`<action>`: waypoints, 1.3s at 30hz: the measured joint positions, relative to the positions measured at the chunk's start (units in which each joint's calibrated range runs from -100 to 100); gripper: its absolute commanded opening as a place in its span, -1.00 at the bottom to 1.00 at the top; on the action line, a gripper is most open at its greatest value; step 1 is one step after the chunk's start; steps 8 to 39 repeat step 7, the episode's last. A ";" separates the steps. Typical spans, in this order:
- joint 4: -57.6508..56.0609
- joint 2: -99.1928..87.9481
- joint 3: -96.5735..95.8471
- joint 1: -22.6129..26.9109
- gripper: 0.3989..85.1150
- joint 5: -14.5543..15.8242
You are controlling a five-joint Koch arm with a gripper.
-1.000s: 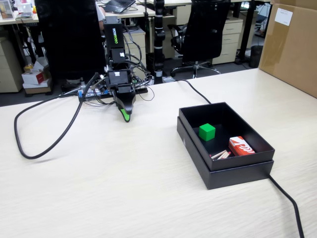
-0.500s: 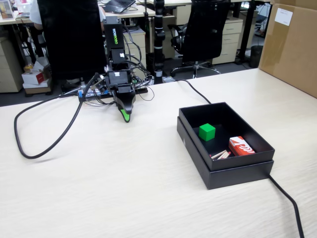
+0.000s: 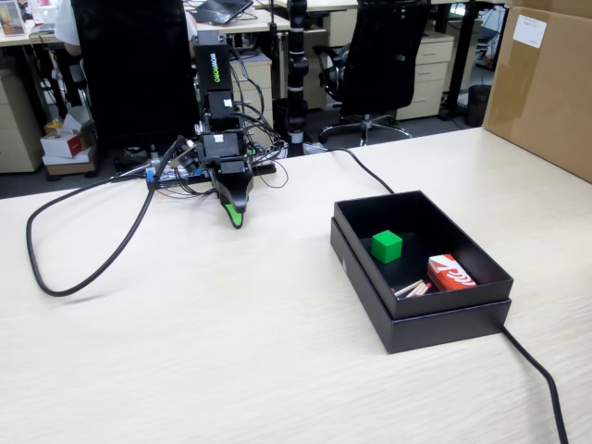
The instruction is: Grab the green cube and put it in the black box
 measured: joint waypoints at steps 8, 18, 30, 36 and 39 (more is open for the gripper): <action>-0.08 0.00 0.00 0.00 0.17 0.00; -0.08 0.00 0.00 0.00 0.17 0.00; -0.08 0.00 0.00 0.00 0.17 0.00; -0.08 0.00 0.00 0.00 0.17 0.00; -0.08 0.00 0.00 0.00 0.17 0.00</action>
